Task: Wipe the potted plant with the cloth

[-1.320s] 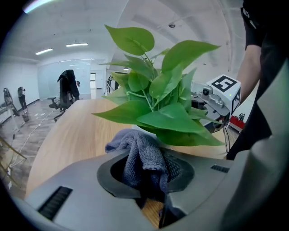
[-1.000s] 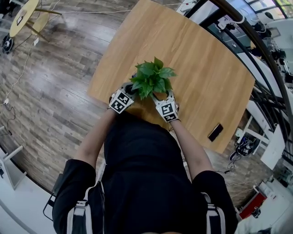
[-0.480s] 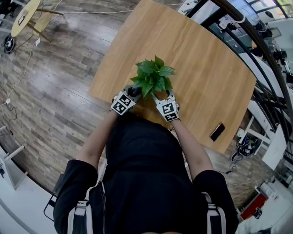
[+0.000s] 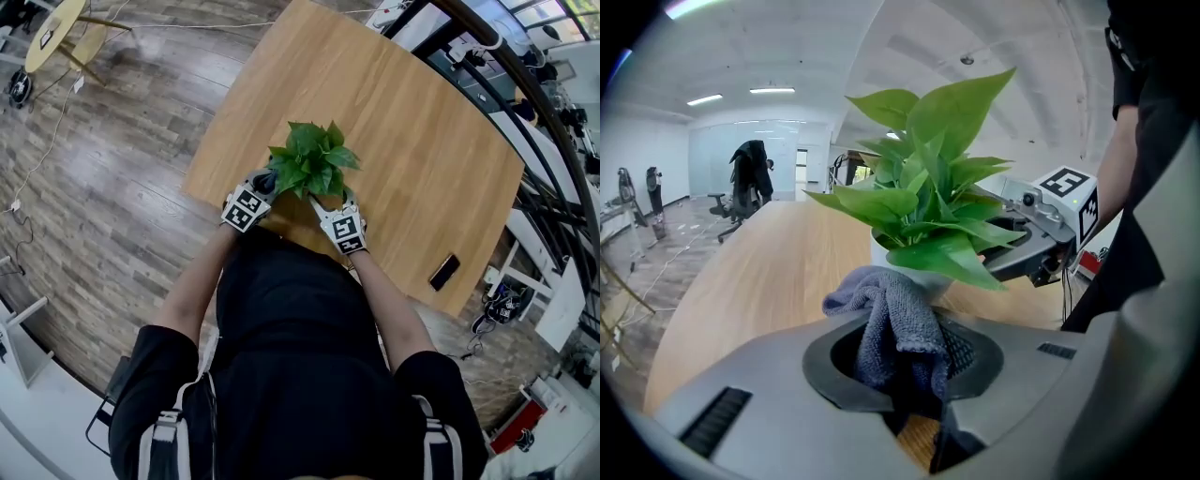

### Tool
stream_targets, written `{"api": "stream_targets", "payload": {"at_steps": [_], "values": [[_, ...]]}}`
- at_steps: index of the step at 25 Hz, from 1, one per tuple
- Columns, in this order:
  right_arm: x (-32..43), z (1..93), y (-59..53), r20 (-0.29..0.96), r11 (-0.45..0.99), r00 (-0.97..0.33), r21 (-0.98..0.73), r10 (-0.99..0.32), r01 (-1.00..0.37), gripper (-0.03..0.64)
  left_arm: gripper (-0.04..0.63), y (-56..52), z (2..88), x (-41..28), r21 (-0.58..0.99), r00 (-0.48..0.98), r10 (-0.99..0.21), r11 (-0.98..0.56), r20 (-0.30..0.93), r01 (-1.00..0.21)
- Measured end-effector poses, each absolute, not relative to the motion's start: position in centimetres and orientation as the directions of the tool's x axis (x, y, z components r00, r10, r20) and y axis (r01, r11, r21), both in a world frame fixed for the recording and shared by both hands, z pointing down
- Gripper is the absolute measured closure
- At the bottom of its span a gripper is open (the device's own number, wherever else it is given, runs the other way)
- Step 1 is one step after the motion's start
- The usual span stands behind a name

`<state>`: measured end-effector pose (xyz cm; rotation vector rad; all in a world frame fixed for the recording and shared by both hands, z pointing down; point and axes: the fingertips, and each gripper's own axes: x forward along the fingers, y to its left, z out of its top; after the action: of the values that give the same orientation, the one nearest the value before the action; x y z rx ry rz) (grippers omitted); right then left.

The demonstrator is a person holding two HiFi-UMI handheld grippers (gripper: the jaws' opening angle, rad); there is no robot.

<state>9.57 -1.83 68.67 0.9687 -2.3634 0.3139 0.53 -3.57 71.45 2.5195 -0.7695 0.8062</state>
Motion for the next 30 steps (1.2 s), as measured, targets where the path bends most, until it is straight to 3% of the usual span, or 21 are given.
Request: {"api": "stream_targets", "payload": {"at_steps": [5,21,30], "values": [[8.9,67.5,-3.5,0.573,0.766,-0.602,0.074,-0.557,-0.638,0.376,0.483,-3.7,71.1,1.0,0.182,0.696,-0.376,-0.790,0.611,-0.586],[9.0,68.2,-3.8,0.571,0.721,-0.575,0.043,-0.586,-0.692,0.376,0.483,-1.8,70.2,2.4,0.213,0.727,-0.338,-0.807,0.598,-0.551],[7.8,68.2,-1.8,0.560,0.758,-0.628,0.000,-0.541,-0.653,0.376,0.483,-2.7,70.9,1.4,0.219,0.703,-0.381,-0.767,0.600,-0.603]]}}
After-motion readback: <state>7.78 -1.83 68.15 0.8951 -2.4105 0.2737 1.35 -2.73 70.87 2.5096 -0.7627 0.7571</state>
